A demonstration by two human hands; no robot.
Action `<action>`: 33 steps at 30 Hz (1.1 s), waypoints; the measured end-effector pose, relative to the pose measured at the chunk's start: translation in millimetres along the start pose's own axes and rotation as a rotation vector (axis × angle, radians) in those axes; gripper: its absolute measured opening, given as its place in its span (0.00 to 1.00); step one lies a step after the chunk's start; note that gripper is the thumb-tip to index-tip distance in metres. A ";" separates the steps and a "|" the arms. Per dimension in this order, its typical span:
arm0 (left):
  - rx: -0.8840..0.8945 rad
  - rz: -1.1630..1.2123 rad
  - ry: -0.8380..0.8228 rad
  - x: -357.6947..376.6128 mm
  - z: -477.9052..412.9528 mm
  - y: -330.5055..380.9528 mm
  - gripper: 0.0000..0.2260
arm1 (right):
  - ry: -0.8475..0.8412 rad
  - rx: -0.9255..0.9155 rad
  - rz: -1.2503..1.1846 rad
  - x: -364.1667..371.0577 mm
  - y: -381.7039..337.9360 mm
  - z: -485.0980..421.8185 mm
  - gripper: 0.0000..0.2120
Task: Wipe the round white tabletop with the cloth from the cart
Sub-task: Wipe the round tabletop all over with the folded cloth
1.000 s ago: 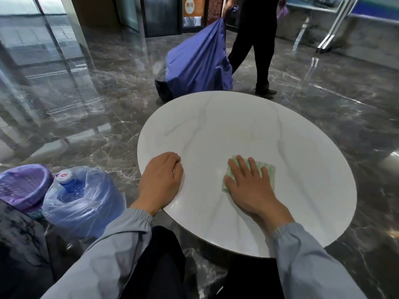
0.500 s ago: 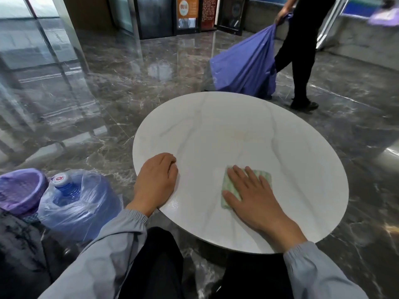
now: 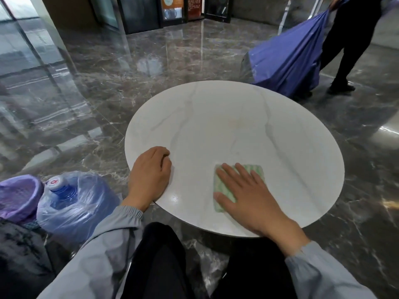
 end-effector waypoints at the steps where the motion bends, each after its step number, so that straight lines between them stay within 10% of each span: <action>1: -0.008 -0.001 0.004 -0.1 0.3 0.0 0.08 | 0.008 0.080 0.007 -3.7 21.9 1.6 0.32; 5: -0.024 -0.022 -0.003 1.5 0.2 -1.1 0.09 | 0.001 0.223 0.005 -1.9 24.6 -18.9 0.32; 13: -0.030 -0.022 -0.013 0.6 1.2 -2.6 0.10 | -0.030 -0.205 -0.032 20.7 -99.5 0.2 0.31; 22: -0.027 -0.054 -0.046 3.3 1.8 0.4 0.13 | -0.016 0.283 -0.011 0.4 44.2 -1.5 0.32; 29: -0.040 -0.040 -0.070 2.5 2.9 -0.8 0.17 | -0.025 -0.178 -0.023 29.2 -119.0 -6.1 0.32; 33: -0.030 -0.037 -0.058 2.9 2.7 -1.9 0.13 | 0.007 -0.131 -0.041 16.9 -62.3 19.2 0.31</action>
Point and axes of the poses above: each hand's wrist, its own z-axis away from the middle knuckle, its own x-axis out of the palm, y = z × x, the point moved 10 cm from there along -z, towards the middle knuckle, and after that the axes turned 10 degrees about -x, right-handed, at the moved point
